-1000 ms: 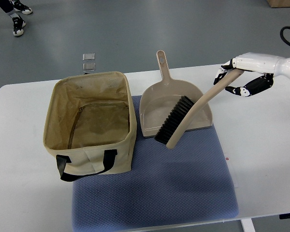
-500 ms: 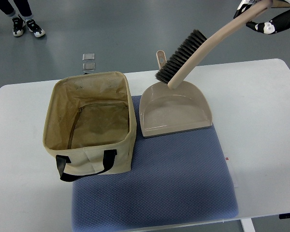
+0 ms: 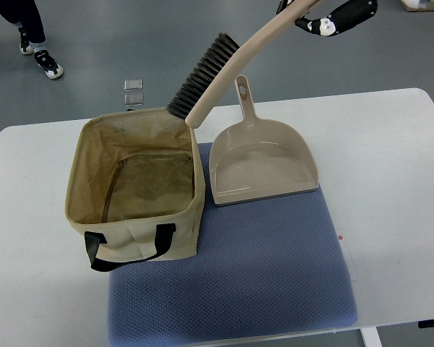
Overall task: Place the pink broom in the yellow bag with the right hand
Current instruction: 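Swing the brush over the fabric bag and lower it inside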
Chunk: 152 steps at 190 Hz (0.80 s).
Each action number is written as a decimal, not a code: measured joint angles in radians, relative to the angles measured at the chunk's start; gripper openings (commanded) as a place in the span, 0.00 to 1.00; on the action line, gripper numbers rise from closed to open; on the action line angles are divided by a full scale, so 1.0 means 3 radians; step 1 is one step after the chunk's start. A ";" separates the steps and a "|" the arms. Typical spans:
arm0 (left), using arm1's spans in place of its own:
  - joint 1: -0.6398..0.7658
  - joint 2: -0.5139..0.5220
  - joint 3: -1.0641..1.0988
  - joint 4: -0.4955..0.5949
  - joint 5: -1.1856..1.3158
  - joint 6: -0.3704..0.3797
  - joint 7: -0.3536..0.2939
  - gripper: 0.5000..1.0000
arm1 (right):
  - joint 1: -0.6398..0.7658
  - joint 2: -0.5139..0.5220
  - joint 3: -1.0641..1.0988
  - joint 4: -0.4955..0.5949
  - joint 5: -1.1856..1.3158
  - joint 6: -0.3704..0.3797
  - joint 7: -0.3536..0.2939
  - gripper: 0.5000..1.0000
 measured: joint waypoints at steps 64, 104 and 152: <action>0.0000 0.0000 -0.0001 0.0000 0.0000 0.0000 0.0001 1.00 | -0.0108 0.0945 -0.0105 -0.0371 -0.0066 -0.0165 -0.0158 0.00; 0.0000 0.0000 -0.0001 0.0000 0.0000 0.0000 0.0001 1.00 | -0.0186 0.1268 -0.0332 -0.0416 -0.0162 -0.0406 -0.0265 0.00; 0.0000 0.0000 -0.0001 0.0000 0.0000 0.0000 0.0000 1.00 | -0.0306 0.1444 -0.0418 -0.0420 -0.0282 -0.0574 -0.0277 0.20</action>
